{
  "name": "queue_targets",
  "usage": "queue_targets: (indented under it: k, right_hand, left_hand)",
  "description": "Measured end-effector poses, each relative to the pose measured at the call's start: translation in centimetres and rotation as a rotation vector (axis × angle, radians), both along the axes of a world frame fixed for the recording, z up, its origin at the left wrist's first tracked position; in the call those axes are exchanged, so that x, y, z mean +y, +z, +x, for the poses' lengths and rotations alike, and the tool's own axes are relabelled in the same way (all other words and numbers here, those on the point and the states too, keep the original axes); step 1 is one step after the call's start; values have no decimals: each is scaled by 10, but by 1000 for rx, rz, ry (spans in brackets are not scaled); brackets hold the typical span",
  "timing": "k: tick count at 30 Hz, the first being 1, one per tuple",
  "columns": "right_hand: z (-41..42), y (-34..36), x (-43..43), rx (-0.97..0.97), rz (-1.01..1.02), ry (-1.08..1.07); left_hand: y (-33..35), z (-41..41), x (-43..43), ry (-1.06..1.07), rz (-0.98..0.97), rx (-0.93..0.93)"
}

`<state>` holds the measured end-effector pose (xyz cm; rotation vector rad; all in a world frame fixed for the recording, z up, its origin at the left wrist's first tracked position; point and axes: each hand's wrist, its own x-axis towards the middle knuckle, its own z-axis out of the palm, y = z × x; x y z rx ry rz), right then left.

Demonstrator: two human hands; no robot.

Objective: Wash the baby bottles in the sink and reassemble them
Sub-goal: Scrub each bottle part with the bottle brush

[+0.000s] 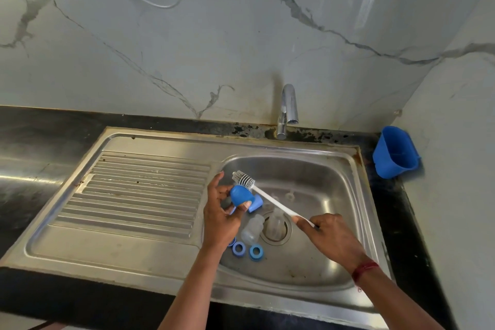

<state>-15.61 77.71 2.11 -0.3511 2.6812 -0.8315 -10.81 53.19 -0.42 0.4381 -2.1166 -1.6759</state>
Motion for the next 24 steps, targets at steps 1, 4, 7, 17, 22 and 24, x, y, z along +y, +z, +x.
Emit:
queue_targets:
  k: [1,4,7,17,22,24]
  right_hand:
    - [-2,-2,1,-2,-9,1]
    - [-6,-8,3,-30,-35,-3]
    - [-12,-12,4,-47,-64,10]
    - [-29,-21,0,-41,-58,27]
    - [-33,-22,-16,-35,-37,20]
    - [-30,-25,-17,-34,-46,19]
  left_hand:
    - [-1,-1,1,6,7,-1]
    - [-5,-5,1,90,91,4]
    - [-10,-10,0,152,166,11]
    - [-7,-25,-4,179,297,21]
    - [2,-29,-15,165,217,43]
    - [6,-32,-22,189,159,59]
